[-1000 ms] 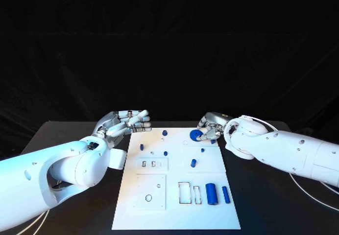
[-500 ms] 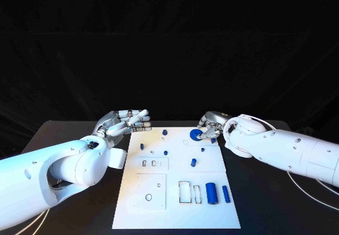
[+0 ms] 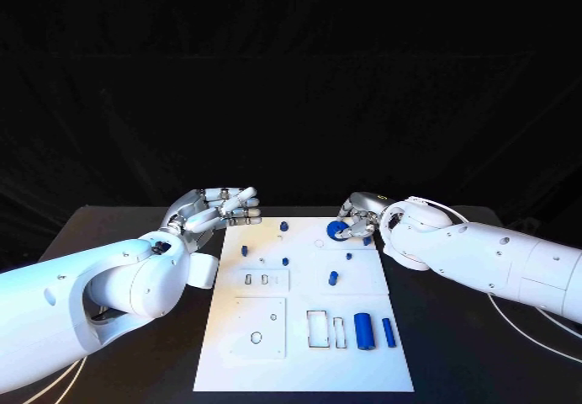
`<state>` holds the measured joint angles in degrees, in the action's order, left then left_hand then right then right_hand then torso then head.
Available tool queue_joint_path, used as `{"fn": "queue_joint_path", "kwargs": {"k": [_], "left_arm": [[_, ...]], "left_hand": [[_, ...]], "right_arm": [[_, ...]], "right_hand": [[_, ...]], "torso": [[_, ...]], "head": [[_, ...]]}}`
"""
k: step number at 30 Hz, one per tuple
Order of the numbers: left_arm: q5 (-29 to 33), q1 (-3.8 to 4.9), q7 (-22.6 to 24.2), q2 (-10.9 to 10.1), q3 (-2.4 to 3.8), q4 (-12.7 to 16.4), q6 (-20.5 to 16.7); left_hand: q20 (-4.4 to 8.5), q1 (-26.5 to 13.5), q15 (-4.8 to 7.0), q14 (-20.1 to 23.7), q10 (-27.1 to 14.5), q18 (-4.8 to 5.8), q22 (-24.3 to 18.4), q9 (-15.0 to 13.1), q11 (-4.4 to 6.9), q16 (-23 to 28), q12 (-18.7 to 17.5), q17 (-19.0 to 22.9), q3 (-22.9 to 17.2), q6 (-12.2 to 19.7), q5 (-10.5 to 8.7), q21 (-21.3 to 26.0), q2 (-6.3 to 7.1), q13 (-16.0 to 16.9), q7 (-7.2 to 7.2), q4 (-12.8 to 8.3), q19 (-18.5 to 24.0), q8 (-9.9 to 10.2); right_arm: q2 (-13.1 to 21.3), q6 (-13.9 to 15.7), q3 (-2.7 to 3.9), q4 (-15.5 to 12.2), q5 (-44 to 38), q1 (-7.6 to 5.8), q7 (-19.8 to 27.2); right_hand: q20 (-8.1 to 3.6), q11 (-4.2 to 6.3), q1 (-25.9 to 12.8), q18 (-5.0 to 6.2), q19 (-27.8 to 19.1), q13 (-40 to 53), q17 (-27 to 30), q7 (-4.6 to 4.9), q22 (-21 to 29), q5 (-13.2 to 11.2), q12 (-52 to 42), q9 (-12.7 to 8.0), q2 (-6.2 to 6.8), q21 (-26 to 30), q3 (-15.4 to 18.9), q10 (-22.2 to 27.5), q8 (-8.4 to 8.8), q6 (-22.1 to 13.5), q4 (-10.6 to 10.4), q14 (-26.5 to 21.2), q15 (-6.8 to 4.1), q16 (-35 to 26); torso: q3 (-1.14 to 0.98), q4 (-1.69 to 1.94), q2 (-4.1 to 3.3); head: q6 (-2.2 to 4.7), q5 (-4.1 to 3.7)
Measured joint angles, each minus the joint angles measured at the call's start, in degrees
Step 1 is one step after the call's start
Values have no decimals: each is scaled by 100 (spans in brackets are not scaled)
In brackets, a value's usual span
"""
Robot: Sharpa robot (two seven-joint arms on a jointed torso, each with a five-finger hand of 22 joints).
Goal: Assemble the parts on the task board
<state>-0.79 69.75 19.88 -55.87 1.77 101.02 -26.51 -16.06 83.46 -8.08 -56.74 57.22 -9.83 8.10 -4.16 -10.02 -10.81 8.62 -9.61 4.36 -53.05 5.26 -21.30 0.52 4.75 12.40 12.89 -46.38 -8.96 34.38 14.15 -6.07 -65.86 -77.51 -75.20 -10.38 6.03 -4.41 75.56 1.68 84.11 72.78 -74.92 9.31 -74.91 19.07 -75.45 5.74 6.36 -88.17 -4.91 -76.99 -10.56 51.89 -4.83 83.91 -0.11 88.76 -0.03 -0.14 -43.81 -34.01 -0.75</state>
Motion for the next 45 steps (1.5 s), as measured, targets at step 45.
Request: {"fn": "queue_joint_path", "kwargs": {"k": [45], "left_arm": [[0,0,-40,-32,-1,-5,7]], "left_hand": [[0,22,0,0,0,1,2,0,0,0,0,-10,0,0,0,0,-22,-5,0,0,0,-1]], "right_arm": [[1,692,-4,-686,-467,-26,-3]], "right_hand": [[-44,176,291,-88,0,217,-2,-62,-2,223,-379,42,-237,-134,-718,-317,-323,390,102,21,-64,45]], "torso": [[-6,-4,2]], "head": [[15,46]]}}
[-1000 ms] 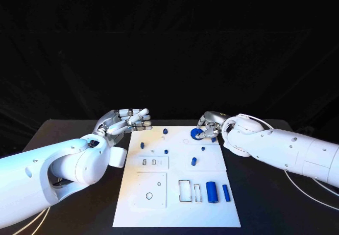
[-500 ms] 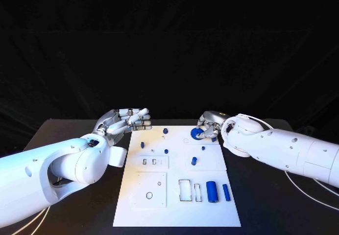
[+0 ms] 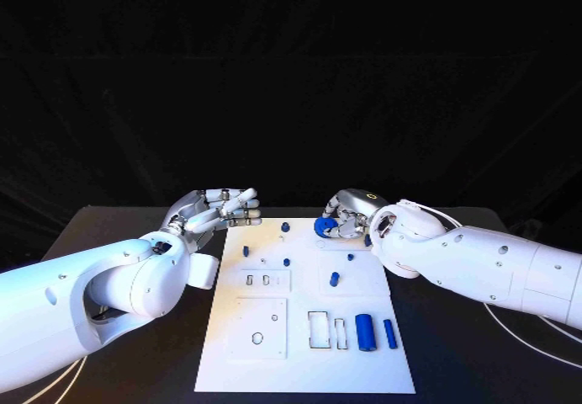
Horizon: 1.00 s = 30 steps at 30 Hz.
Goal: Assemble the parts on the task board
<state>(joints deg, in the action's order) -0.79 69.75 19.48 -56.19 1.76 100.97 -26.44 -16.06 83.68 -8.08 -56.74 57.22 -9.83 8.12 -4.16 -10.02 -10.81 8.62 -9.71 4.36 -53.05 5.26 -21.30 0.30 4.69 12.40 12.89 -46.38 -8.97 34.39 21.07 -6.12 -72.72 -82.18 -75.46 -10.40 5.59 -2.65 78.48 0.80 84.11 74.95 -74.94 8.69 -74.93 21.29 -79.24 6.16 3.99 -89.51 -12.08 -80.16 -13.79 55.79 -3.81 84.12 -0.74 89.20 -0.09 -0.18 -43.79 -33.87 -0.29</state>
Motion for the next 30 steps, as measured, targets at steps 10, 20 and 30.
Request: {"fn": "queue_joint_path", "kwargs": {"k": [10,20,30], "left_arm": [[0,0,0,18,0,4,-1],[0,0,0,36,0,3,-2],[0,0,0,42,0,5,-2]], "left_hand": [[0,0,0,0,0,0,0,0,0,0,0,1,0,0,0,0,0,0,0,0,0,0],[0,0,0,0,0,0,0,0,0,0,0,1,0,0,0,0,0,1,0,0,0,0],[0,0,0,0,0,0,1,0,0,0,0,2,0,0,0,0,0,1,0,0,0,0]], "right_arm": [[-477,130,-4,-20,-336,-12,-31],[-895,166,-41,280,-481,86,-48],[-1107,154,-63,445,-506,205,-47]], "right_hand": [[0,0,-46,0,0,-1,1,-1,1,-1,0,0,3,0,-3,0,32,-1,1,0,0,0],[1,0,-46,0,0,-1,1,-2,1,-3,0,0,3,0,-11,0,77,-2,-6,0,0,0],[1,0,-69,1,0,-2,2,-12,2,-5,0,0,27,0,-52,1,72,-12,3,0,1,-1]], "torso": [[0,17,-7],[-2,13,-12],[-4,8,-13]], "head": [[21,14],[7,44],[-6,55]]}}
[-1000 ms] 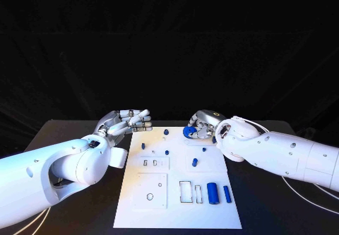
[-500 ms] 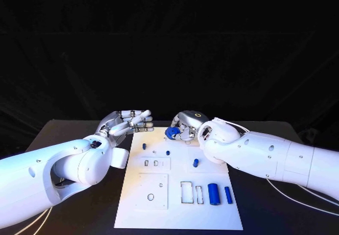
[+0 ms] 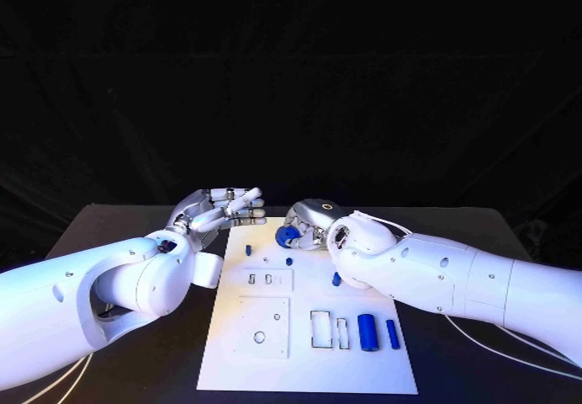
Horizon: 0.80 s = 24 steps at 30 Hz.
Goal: Assemble the parts on the task board
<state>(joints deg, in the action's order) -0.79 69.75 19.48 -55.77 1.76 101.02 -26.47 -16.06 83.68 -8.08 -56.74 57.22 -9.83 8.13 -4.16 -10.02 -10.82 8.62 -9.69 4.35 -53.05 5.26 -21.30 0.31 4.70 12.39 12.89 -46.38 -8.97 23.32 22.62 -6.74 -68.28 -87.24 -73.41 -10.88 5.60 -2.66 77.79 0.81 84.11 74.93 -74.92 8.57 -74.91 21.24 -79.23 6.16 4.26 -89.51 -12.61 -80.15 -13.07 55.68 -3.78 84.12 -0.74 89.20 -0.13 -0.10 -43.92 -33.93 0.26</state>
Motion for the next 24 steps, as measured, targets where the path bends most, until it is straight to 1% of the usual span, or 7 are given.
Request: {"fn": "queue_joint_path", "kwargs": {"k": [7,8,11,16,18,21,24], "left_arm": [[0,0,0,3,0,2,1],[0,0,0,4,0,2,1],[0,0,0,6,0,2,2],[0,1,-2,6,0,-3,5],[0,1,-4,6,0,-4,6],[0,1,-6,5,0,-7,8],[0,1,-9,5,0,-9,9]], "left_hand": [[0,0,0,0,0,0,0,0,0,0,0,0,0,0,0,0,0,0,0,0,0,0],[0,0,0,0,0,0,0,0,0,0,0,1,0,0,0,0,0,0,0,0,0,0],[0,0,0,0,0,0,0,0,0,0,0,1,0,0,0,0,0,0,0,0,0,0],[0,22,0,0,0,0,-5,0,0,0,-21,-6,0,0,0,0,-22,-5,0,0,0,0],[0,22,0,0,0,0,-5,0,0,0,-22,-6,0,0,0,0,-22,-5,0,0,0,0],[0,22,0,0,0,0,-5,0,0,0,-22,-6,0,0,0,0,-22,-5,0,0,0,0],[0,22,0,0,0,0,-5,0,0,0,-21,-5,0,0,0,0,-22,-5,0,0,0,0]], "right_arm": [[-135,9,0,149,-5,30,12],[-152,13,1,168,-6,32,13],[-193,25,1,225,-11,35,15],[-228,27,-8,300,-22,50,14],[-239,26,-9,316,-26,53,12],[-262,24,-9,339,-30,52,10],[-287,9,-11,357,-35,52,10]], "right_hand": [[0,0,-29,0,0,-1,0,-1,0,-34,0,0,30,0,-33,0,0,-1,-5,0,0,0],[0,0,-59,0,0,0,0,-1,0,-43,0,0,60,0,-55,0,0,-1,-9,0,0,0],[0,-4,-60,0,0,0,1,-2,1,-75,0,0,61,0,-70,4,37,0,-10,0,0,0],[0,-43,-110,0,0,-1,1,-3,1,-157,37,0,110,0,-109,43,75,0,-16,0,0,0],[0,-53,-119,0,0,-1,1,-21,1,-267,67,4,120,0,-139,53,121,18,-1,0,0,0],[0,-83,-188,0,0,-1,1,-35,1,-566,94,68,189,0,-166,84,189,32,6,0,0,0],[4,-153,-251,0,-4,-1,1,25,-3,-850,200,86,251,32,-163,176,318,-151,-15,-19,45,0]], "torso": [[-3,-1,3],[-3,-1,4],[-3,-1,4],[-3,-1,4],[-3,-3,4],[-3,-4,6],[-3,-6,7]], "head": [[-6,2],[-6,3],[5,3],[24,-7],[27,-8],[32,-9],[37,-9]]}}
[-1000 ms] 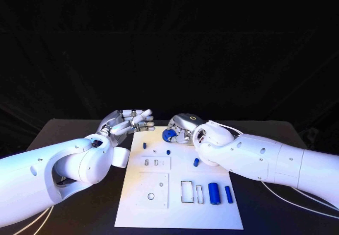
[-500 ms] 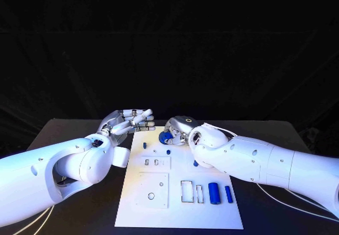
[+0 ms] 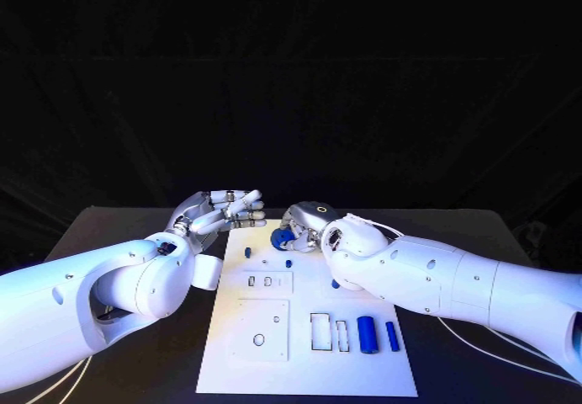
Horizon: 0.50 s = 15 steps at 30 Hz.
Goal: Assemble the parts on the task board
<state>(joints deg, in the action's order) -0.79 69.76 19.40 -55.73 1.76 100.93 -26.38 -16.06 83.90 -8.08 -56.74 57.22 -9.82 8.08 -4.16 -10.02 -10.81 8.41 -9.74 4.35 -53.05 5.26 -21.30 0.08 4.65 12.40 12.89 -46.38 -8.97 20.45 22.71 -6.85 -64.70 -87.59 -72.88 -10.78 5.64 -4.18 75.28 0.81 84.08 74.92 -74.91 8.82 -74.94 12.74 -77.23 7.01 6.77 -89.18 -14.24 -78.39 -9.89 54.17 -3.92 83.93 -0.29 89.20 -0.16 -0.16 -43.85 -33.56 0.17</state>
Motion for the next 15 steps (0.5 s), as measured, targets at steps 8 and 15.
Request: {"fn": "queue_joint_path", "kwargs": {"k": [8,15], "left_arm": [[0,0,-13,-4,0,-1,6],[0,0,-23,-11,0,-1,7]], "left_hand": [[0,0,0,0,0,0,0,0,0,0,0,1,0,0,0,0,0,0,0,0,0,0],[0,0,0,0,0,0,1,0,0,0,0,1,0,0,0,0,0,1,0,0,0,0]], "right_arm": [[-10,-75,-6,20,6,7,-2],[49,-150,-7,-11,48,8,-2]], "right_hand": [[81,-94,-96,0,-17,-158,0,129,-1,-234,157,-132,48,37,129,173,283,-351,-76,9,92,0],[101,-92,-127,0,3,-71,0,97,0,-123,96,-113,17,38,218,171,283,-233,-133,10,92,0]], "torso": [[0,5,1],[0,2,0]], "head": [[2,-12],[-1,3]]}}
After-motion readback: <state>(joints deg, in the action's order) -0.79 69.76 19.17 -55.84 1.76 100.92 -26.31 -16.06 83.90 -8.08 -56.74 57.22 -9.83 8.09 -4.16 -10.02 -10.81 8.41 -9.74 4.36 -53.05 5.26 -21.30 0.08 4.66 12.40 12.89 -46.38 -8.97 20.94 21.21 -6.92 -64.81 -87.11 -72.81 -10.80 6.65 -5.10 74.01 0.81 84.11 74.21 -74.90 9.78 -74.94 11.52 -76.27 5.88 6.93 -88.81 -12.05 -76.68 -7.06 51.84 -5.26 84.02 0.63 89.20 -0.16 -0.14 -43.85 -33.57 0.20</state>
